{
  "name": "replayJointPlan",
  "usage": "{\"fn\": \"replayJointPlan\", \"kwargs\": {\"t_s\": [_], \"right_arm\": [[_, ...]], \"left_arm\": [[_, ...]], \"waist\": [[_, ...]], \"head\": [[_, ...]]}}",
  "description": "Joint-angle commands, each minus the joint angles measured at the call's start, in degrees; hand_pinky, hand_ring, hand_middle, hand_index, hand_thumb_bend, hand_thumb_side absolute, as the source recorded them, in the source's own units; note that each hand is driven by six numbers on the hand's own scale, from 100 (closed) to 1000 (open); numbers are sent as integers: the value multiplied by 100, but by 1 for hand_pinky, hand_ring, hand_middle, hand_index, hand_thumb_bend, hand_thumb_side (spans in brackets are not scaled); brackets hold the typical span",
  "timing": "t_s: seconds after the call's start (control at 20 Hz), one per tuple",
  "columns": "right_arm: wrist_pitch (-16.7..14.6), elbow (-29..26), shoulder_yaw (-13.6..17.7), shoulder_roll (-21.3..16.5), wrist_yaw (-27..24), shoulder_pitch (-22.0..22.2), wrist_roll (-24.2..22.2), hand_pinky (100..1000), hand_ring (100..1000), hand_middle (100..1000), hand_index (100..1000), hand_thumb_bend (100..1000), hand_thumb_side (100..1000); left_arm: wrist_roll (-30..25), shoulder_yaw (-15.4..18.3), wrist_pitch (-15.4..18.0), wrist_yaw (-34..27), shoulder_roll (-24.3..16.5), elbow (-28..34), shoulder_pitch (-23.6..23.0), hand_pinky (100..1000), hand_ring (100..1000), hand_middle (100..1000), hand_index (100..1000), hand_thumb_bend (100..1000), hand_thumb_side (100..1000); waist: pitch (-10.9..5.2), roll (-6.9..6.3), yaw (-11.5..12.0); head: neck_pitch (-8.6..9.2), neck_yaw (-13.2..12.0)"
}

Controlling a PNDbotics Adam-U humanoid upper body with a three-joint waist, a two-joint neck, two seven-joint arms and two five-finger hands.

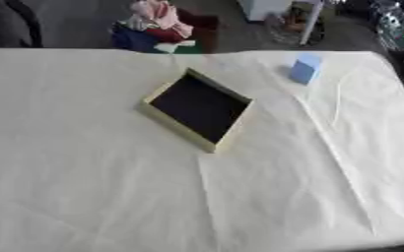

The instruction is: Pick up objects on the table and place them in the box.

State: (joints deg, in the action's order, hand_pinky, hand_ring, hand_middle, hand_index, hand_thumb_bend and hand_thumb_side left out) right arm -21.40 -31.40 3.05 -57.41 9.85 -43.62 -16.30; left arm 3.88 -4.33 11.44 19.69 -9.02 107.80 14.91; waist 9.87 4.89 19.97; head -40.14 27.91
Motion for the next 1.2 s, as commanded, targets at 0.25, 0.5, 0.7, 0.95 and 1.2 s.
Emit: {"fn": "replayJointPlan", "kwargs": {"t_s": [0.25, 0.5, 0.7, 0.95, 1.2], "right_arm": [[21, 185, -61, -361, 2064, 28, -70, 1000, 1000, 982, 1000, 100, 755], [-23, 91, -8, -306, 2837, -10, -135, 1000, 1000, 979, 1000, 100, 725], [-44, -14, 34, -260, 3151, -54, -162, 1000, 1000, 971, 1000, 100, 711], [-62, -185, 67, -205, 3302, -86, -188, 1000, 1000, 977, 1000, 100, 706], [-34, -233, 68, -152, 3422, -122, -200, 1000, 1000, 977, 1000, 100, 708]], "left_arm": [[-118, -3, -3, 3, -36, 130, 83, 662, 408, 464, 599, 351, 625], [-188, 6, -14, 27, -21, 131, 75, 664, 408, 464, 599, 358, 627], [-169, 22, -3, 5, -17, 175, 87, 663, 406, 460, 599, 360, 624], [-121, 36, 17, -42, -44, 211, 114, 664, 404, 458, 599, 361, 621], [23, 174, -24, -68, -414, 310, 382, 658, 407, 459, 602, 356, 618]], "waist": [[9, -11, -11], [96, -30, -108], [162, -69, -230], [226, -100, -288], [215, -150, -231]], "head": [[117, 105], [152, 164], [219, 207], [268, 272], [273, 365]]}}
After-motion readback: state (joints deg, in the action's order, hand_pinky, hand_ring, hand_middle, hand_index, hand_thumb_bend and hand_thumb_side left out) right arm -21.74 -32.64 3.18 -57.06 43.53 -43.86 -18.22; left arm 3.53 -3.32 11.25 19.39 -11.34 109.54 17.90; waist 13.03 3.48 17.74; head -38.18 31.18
